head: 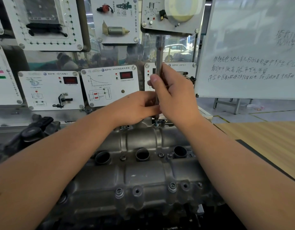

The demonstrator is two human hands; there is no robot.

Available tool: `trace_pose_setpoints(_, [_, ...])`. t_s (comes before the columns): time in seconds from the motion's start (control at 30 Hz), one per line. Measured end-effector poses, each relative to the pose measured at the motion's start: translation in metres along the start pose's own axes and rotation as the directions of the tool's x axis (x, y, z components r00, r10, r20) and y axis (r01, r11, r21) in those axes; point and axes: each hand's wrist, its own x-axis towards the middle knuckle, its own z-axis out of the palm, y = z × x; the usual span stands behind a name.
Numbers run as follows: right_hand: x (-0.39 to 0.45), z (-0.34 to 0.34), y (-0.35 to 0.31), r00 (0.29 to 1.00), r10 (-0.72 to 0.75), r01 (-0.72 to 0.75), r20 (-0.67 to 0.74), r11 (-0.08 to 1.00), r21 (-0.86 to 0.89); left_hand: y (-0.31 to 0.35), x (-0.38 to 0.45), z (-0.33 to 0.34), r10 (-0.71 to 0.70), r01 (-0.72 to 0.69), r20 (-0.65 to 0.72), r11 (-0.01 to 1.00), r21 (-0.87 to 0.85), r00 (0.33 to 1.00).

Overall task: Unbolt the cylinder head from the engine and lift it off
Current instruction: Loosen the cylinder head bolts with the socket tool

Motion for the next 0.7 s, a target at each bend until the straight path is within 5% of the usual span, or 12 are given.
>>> trace_pose_setpoints(0.17, [-0.0012,0.0005,-0.0032,0.992,0.114,-0.116,0.06,0.992,0.042,-0.0031,-0.0016,-0.0007,-0.012,0.013,0.023,0.999,-0.048,1.0])
trace_pose_setpoints(0.4, [-0.001,0.0008,0.0005,0.999,0.001,-0.001,-0.043,1.0,0.02,-0.0024,0.0009,0.0016,-0.009,0.009,-0.001,1.0,-0.006,1.0])
trace_pose_setpoints(0.7, [-0.0015,0.0018,0.0006,0.997,0.082,-0.083,0.01,0.995,0.061,-0.0036,-0.002,-0.0009,-0.012,0.012,0.003,0.997,-0.073,1.0])
